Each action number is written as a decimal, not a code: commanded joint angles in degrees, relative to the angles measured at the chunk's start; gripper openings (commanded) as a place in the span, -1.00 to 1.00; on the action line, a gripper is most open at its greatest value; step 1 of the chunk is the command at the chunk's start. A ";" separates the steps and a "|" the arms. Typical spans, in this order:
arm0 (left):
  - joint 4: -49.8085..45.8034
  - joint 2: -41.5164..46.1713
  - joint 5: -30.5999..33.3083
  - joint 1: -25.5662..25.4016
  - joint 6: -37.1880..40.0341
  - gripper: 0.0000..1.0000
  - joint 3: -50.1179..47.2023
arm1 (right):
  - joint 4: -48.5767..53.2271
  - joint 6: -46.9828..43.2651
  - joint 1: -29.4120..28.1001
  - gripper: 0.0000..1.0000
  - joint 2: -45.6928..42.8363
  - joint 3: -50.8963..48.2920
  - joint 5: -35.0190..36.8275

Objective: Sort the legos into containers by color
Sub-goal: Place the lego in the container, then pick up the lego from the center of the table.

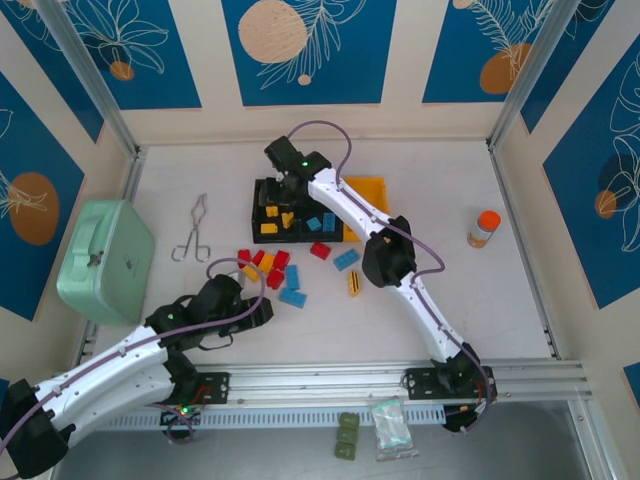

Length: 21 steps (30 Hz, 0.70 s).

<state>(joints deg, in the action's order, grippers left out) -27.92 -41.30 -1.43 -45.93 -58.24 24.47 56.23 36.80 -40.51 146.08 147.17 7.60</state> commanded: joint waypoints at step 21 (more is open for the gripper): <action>13.50 -19.38 -5.59 -0.99 4.35 0.29 7.44 | -19.75 -6.12 10.26 0.15 -60.13 -80.39 4.68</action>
<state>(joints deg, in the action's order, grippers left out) -19.14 -58.11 -4.64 -46.02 -56.01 28.71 39.55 32.38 -33.01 89.49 71.57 12.01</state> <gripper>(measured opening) 0.644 0.571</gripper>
